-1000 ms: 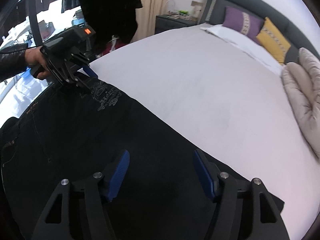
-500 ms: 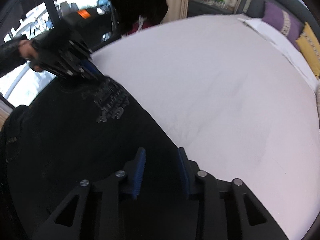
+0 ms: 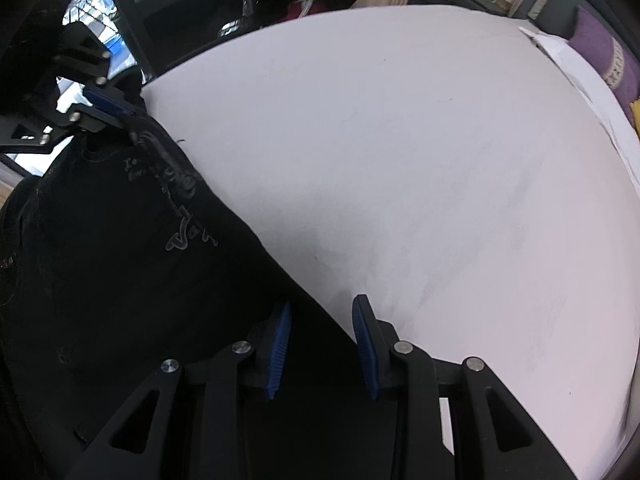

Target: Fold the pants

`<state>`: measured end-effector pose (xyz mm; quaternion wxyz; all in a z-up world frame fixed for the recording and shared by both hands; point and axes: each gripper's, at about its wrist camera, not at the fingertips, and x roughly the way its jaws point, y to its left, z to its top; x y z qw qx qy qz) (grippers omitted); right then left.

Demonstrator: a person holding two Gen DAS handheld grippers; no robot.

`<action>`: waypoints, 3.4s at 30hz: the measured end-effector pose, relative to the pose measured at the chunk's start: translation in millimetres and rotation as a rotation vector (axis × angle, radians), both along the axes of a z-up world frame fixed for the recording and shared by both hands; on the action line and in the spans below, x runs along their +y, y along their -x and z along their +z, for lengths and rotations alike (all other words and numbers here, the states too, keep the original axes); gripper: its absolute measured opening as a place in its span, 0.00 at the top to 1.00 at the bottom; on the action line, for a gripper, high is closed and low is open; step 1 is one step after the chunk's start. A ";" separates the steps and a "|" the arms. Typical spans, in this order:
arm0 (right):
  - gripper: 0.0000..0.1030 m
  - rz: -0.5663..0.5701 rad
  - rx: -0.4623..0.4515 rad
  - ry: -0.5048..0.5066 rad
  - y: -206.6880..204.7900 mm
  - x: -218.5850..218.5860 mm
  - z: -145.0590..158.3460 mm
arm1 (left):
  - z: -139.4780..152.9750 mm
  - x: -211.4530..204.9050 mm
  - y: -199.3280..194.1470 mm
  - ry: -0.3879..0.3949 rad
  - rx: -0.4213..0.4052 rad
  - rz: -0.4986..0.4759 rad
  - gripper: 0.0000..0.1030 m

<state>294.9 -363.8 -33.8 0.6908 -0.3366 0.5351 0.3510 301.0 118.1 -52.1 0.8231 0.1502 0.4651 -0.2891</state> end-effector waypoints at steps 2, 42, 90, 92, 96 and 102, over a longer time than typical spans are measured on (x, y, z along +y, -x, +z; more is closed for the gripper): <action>0.72 0.002 0.006 -0.008 -0.4 3.0 0.9 | 1.8 16.9 -7.9 0.009 0.006 0.007 0.93; 0.97 0.701 -0.338 0.461 332.7 71.0 -18.3 | 39.3 -55.0 262.0 -0.085 -0.029 -0.410 0.93; 0.94 0.386 -0.396 0.430 399.5 102.8 -56.5 | 82.0 -74.5 280.7 0.116 0.043 -0.107 0.80; 0.93 0.343 -0.403 0.407 399.4 101.2 -54.5 | 61.4 -108.0 269.0 0.126 0.070 -0.091 0.80; 0.90 0.204 -0.428 0.298 397.3 89.1 -45.4 | -4.3 -146.0 249.1 0.084 0.184 -0.012 0.80; 0.33 -0.229 -0.408 -0.129 379.8 15.6 14.8 | -7.9 -139.5 239.7 0.194 0.236 0.076 0.80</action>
